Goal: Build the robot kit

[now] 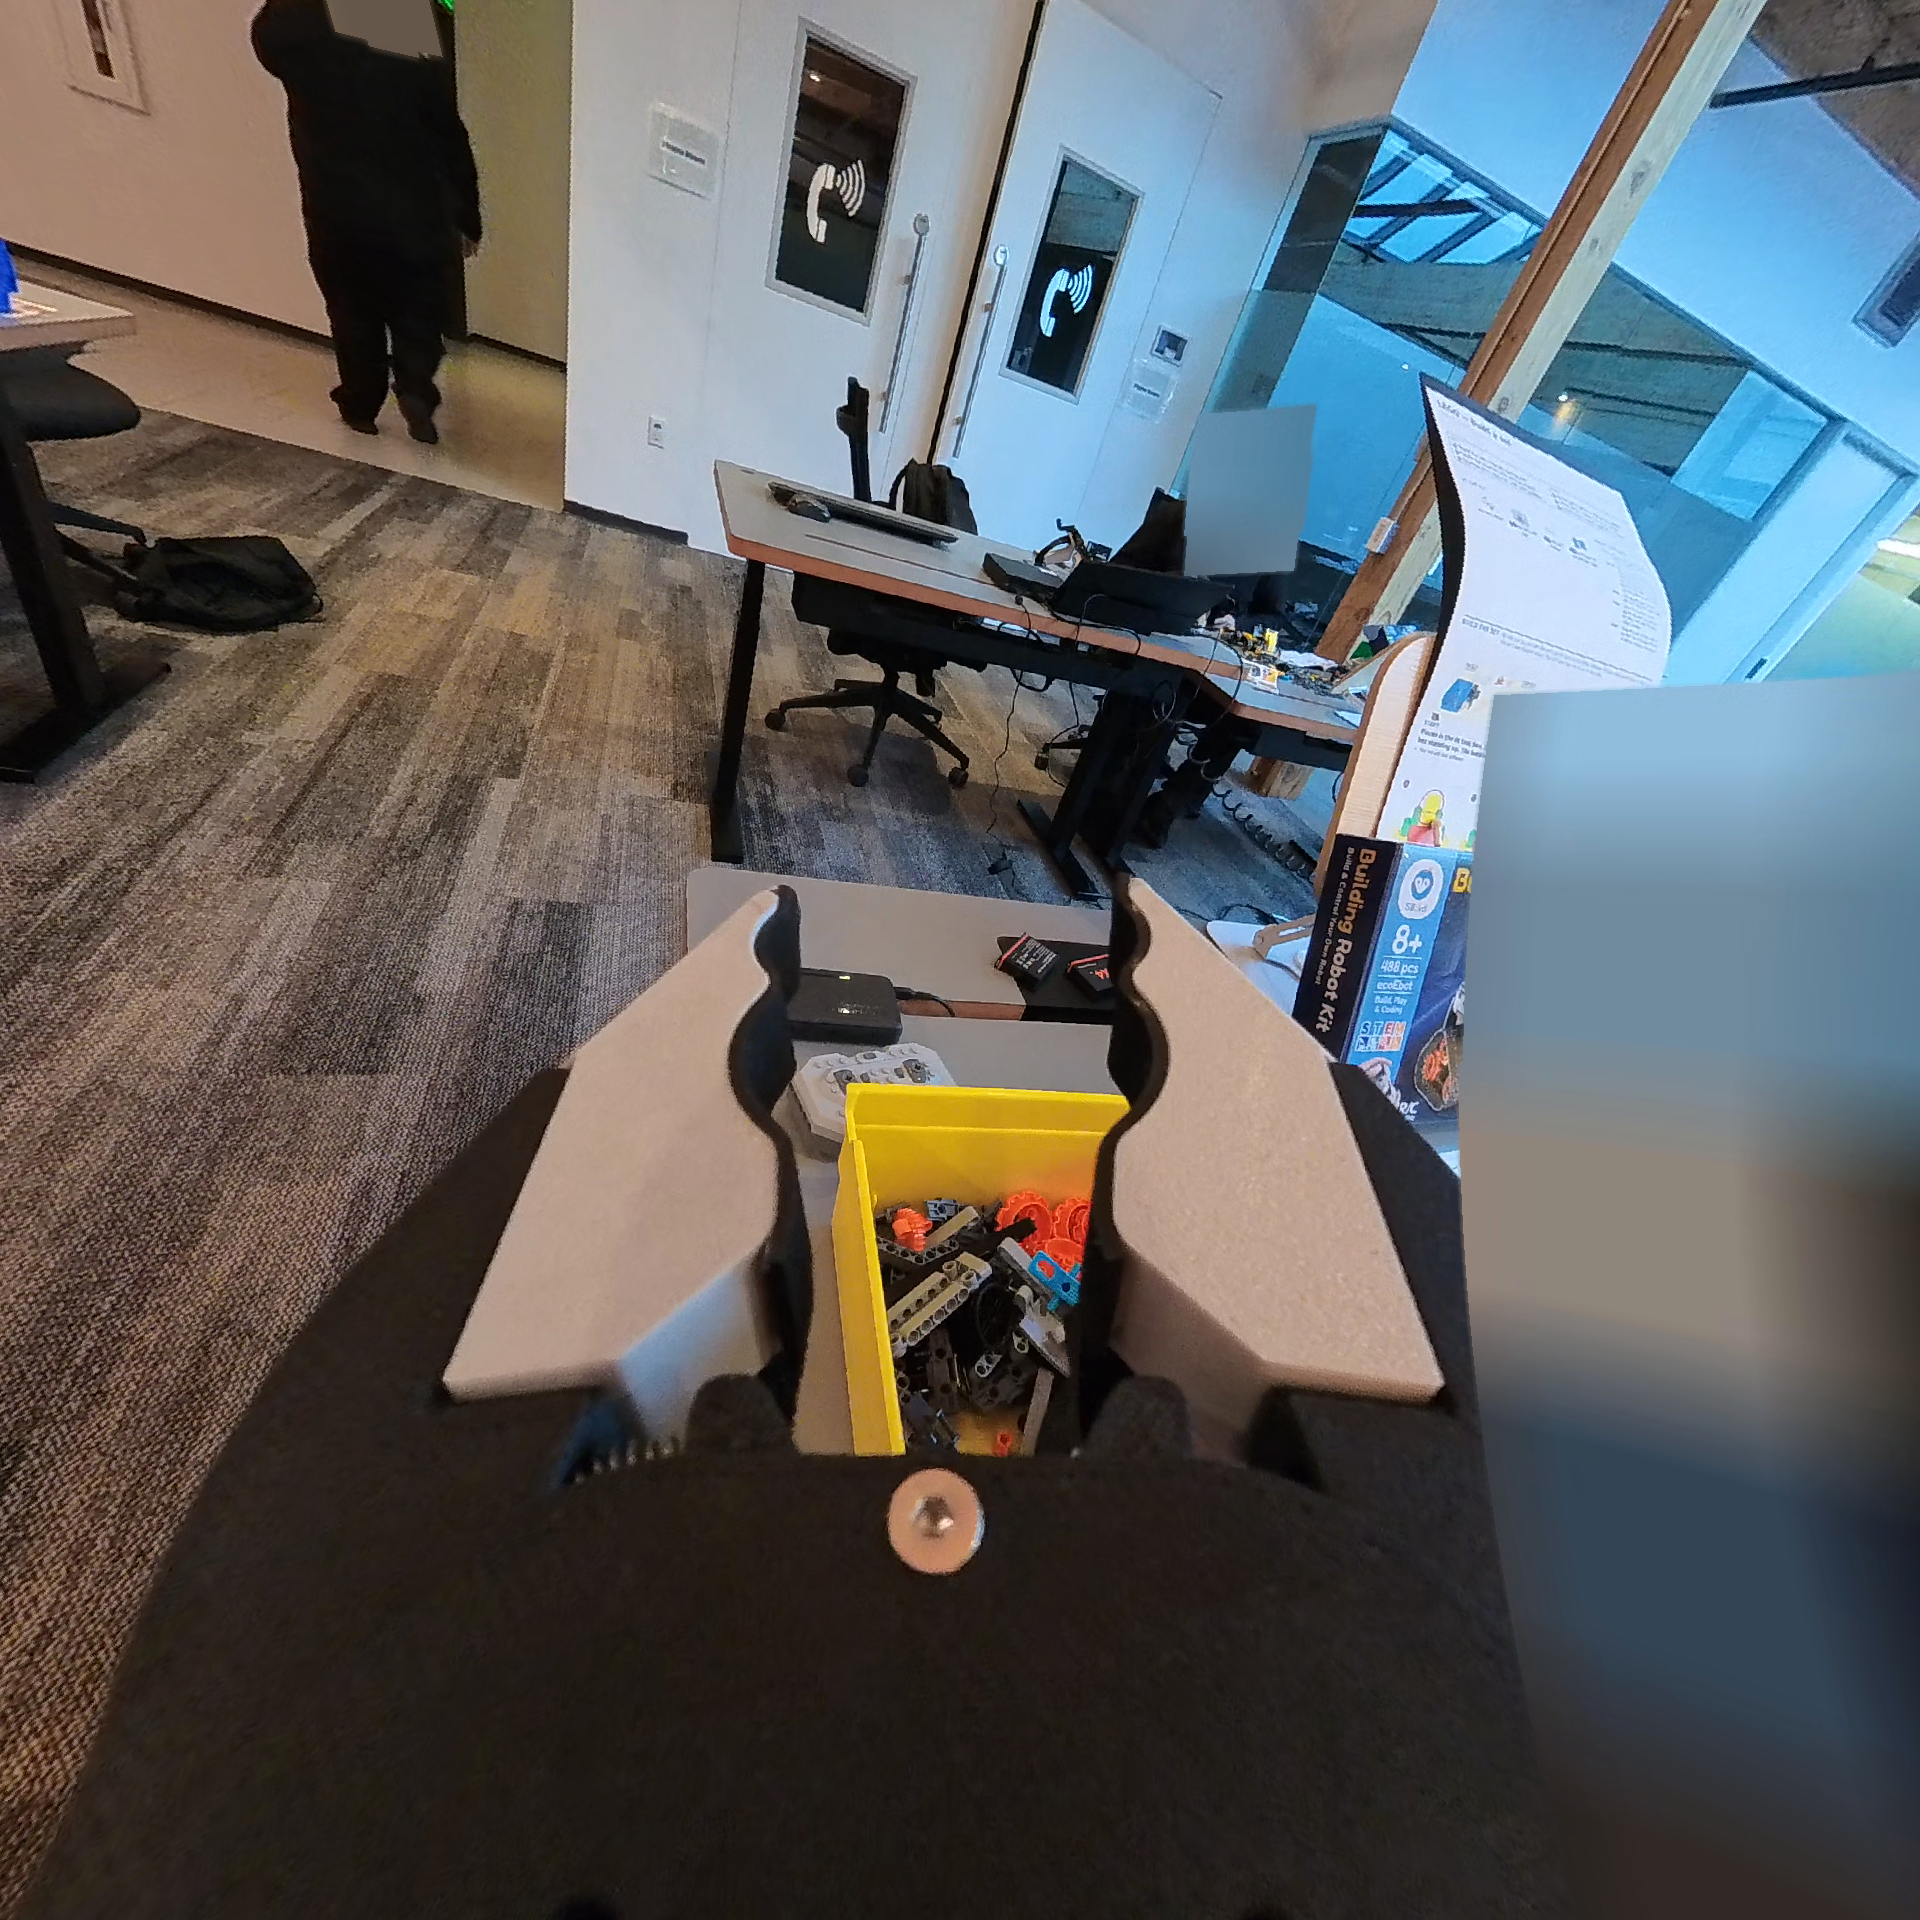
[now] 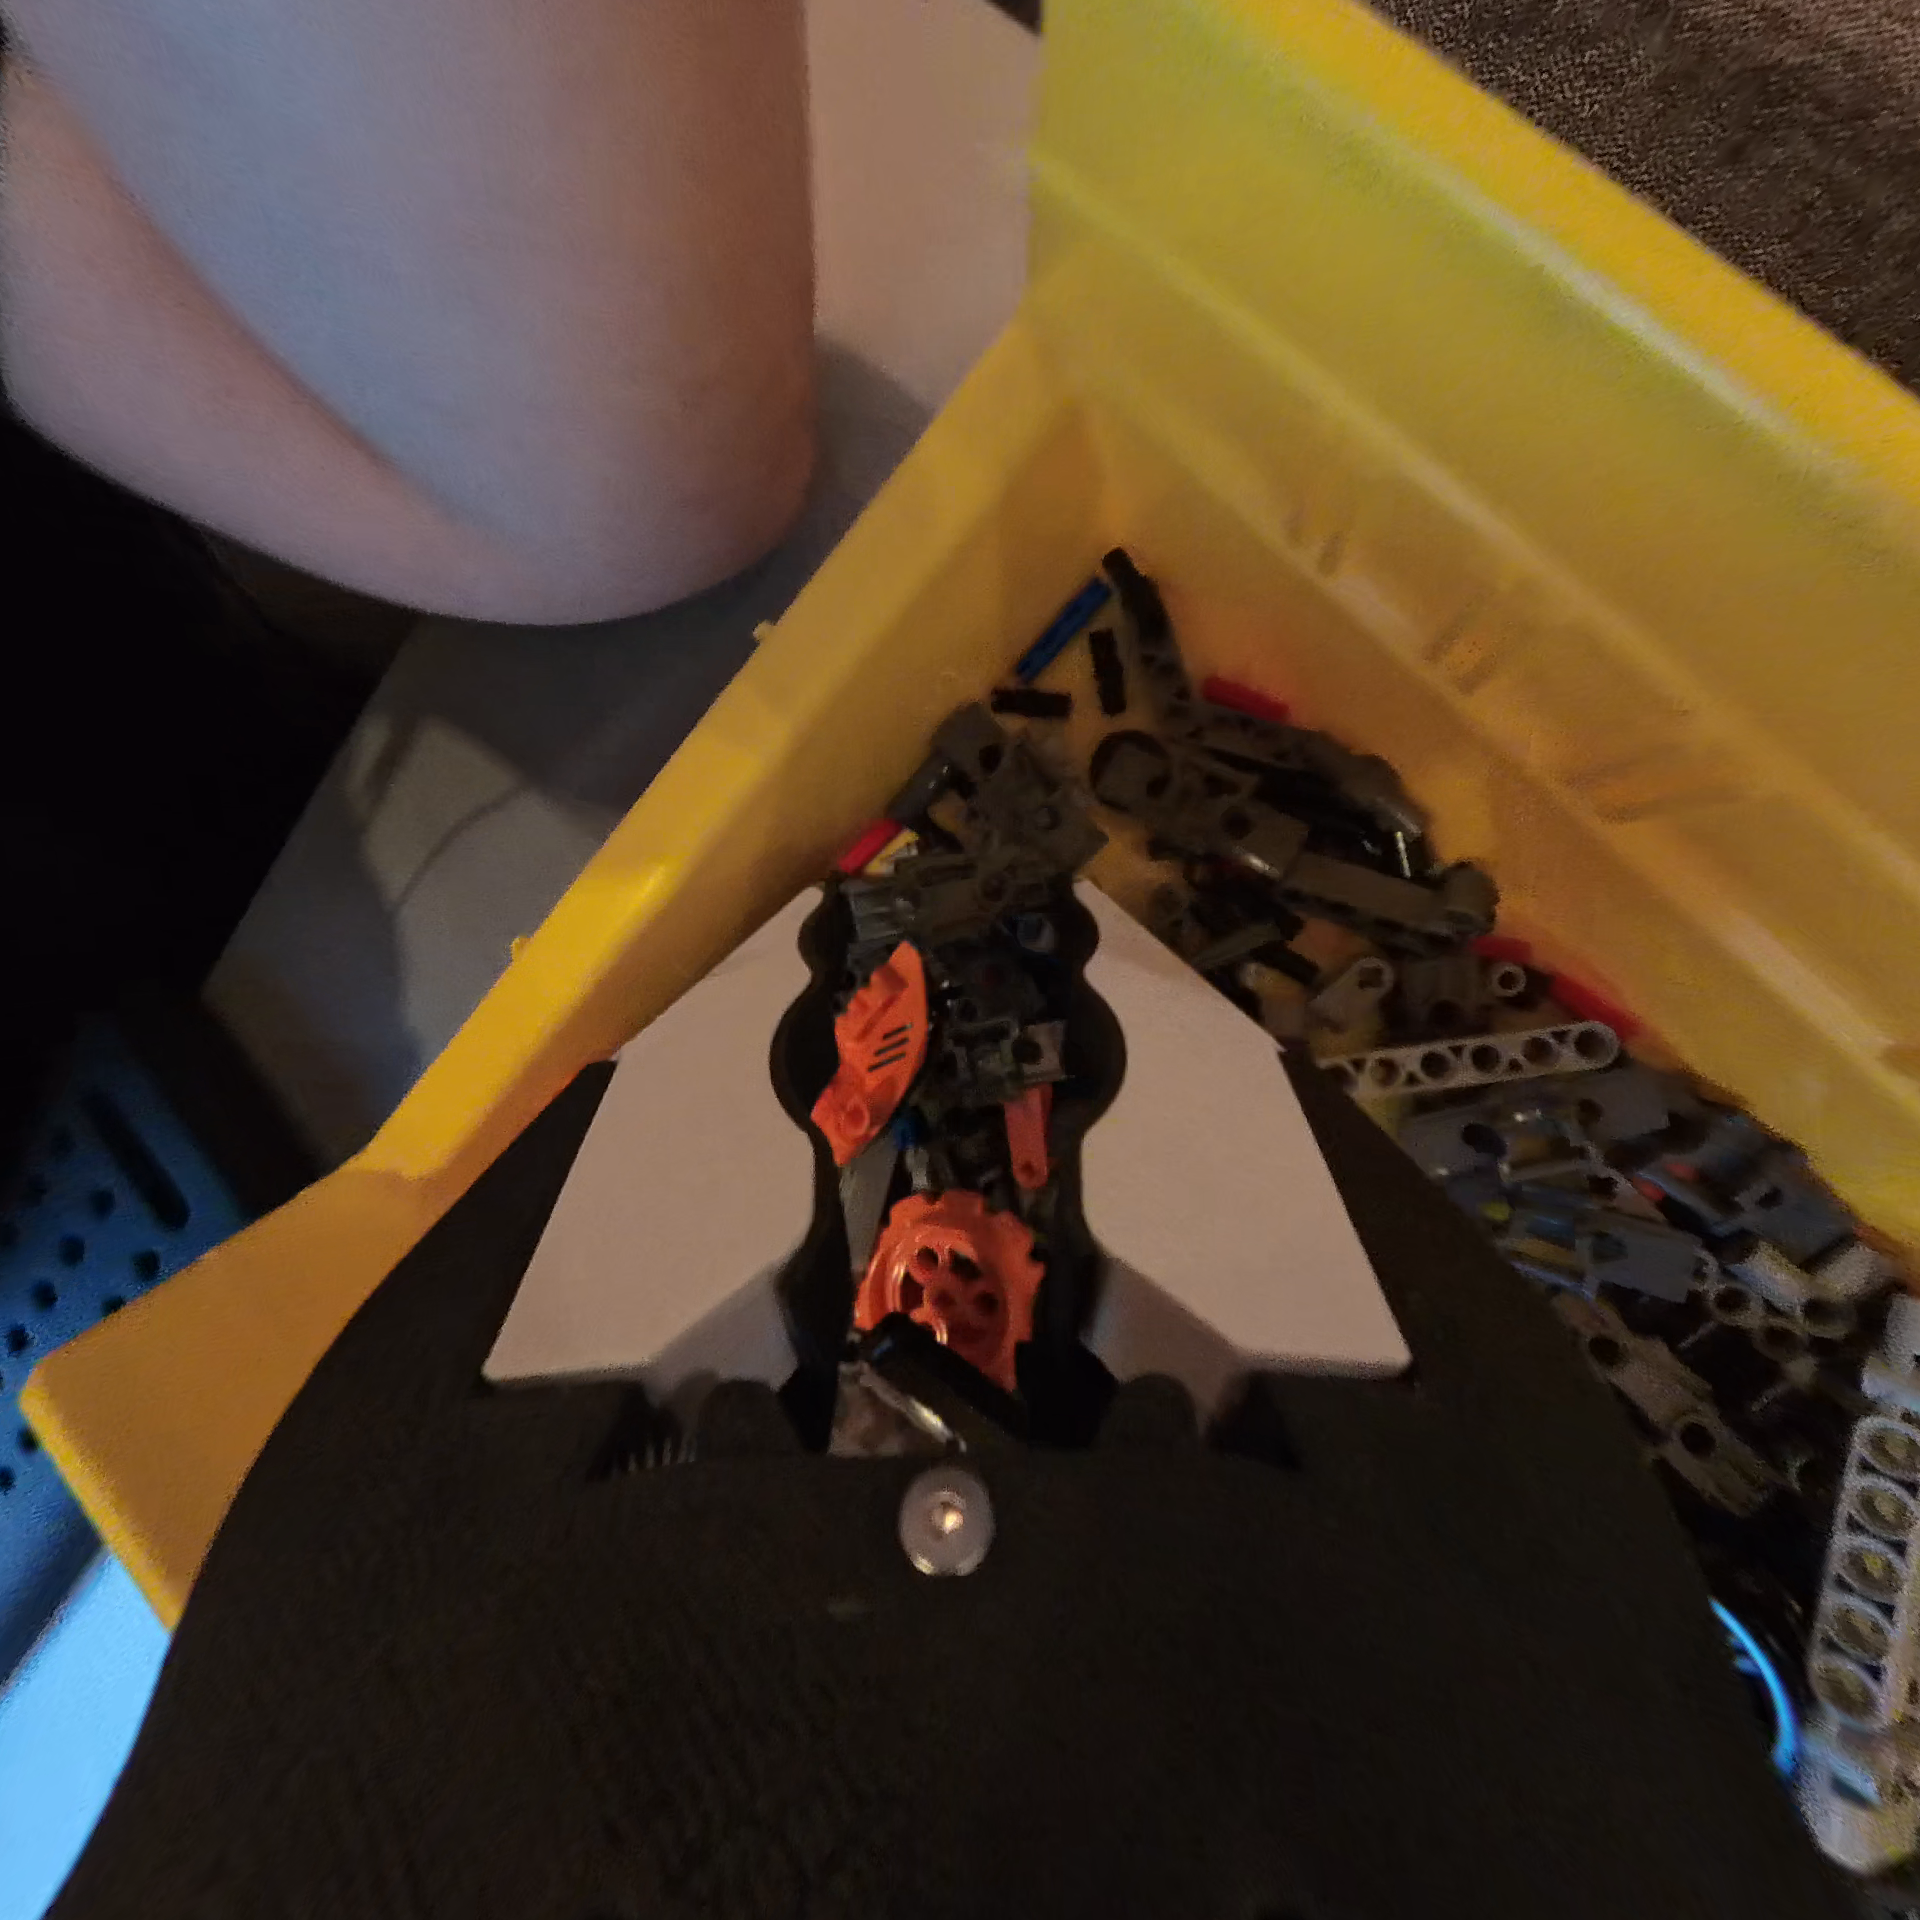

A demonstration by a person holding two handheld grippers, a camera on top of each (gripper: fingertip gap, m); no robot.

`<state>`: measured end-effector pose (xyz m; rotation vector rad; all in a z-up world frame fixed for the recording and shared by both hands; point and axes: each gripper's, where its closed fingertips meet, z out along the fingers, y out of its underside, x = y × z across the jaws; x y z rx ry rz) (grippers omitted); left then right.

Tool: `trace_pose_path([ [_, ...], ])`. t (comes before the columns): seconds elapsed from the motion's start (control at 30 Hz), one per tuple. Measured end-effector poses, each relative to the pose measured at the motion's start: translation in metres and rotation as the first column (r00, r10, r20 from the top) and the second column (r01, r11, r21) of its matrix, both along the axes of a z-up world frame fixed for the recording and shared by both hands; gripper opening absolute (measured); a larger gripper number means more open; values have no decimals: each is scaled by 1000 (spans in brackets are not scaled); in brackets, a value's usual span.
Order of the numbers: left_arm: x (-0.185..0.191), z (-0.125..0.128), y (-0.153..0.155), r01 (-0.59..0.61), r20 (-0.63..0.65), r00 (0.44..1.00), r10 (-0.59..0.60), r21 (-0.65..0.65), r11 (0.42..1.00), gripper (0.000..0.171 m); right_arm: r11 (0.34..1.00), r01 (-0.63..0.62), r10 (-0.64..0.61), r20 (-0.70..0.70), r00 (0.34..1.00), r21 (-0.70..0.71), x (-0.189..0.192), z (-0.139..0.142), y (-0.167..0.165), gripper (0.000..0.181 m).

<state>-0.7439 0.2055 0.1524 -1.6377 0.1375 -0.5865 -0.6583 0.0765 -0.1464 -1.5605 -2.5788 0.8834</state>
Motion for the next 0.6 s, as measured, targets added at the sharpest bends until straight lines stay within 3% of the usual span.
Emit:
trace_pose_path([
  [0.07, 0, 0, 0, 1, 1, 1000, -1, 1, 1000, 57, 998, 13, -12, -21, 1000, 62, 4, 3, 16, 40],
  [0.17, 0, 1, -1, 1, 2, 1000, -1, 4, 1000, 57, 966, 118, -107, -57, 993, 228, 3, 1, 67, 42],
  [0.23, 0, 1, -1, 1, 2, 1000, -1, 4, 1000, 57, 956, 174, -165, -56, 985, 238, 3, -2, 84, 44],
  [0.43, 0, 0, -1, 1, 1, 1000, -1, 1, 1000, 57, 960, 184, -182, -26, 983, 210, -2, -12, 80, 39],
  [0.6, 3, 0, 0, 8, -7, 1000, -8, -2, 1000, 57, 986, 118, -120, 9, 993, 118, 5, -9, 56, 8],
])
